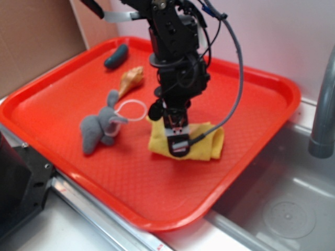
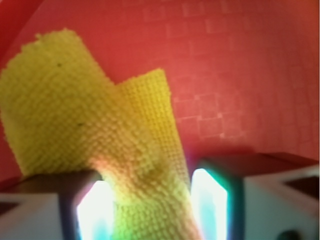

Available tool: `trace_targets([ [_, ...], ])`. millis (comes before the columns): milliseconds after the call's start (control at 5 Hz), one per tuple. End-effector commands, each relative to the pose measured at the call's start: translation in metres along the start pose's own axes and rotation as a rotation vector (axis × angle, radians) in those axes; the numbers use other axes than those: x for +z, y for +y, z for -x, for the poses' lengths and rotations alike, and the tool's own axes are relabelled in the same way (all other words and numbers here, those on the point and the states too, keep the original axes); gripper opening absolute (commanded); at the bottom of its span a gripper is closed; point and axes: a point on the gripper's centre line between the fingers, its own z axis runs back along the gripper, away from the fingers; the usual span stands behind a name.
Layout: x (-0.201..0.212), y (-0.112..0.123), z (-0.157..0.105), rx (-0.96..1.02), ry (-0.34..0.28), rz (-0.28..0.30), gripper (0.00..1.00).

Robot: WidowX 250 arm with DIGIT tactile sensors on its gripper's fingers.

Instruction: Grab the yellow cloth.

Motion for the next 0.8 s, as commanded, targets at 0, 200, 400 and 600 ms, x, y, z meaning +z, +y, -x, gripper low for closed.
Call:
trace_targets([
  [0,-0.003,0.022,0.001,-0.062,0.032,-0.127,0.0],
  [200,0.006,0.028,0.003,-0.007,0.037,-0.144,0.0],
  [400,0.03,0.04,0.009,0.102,0.024,-0.159,0.0],
  [600,0.072,0.055,0.021,0.339,0.003,-0.164,0.0],
])
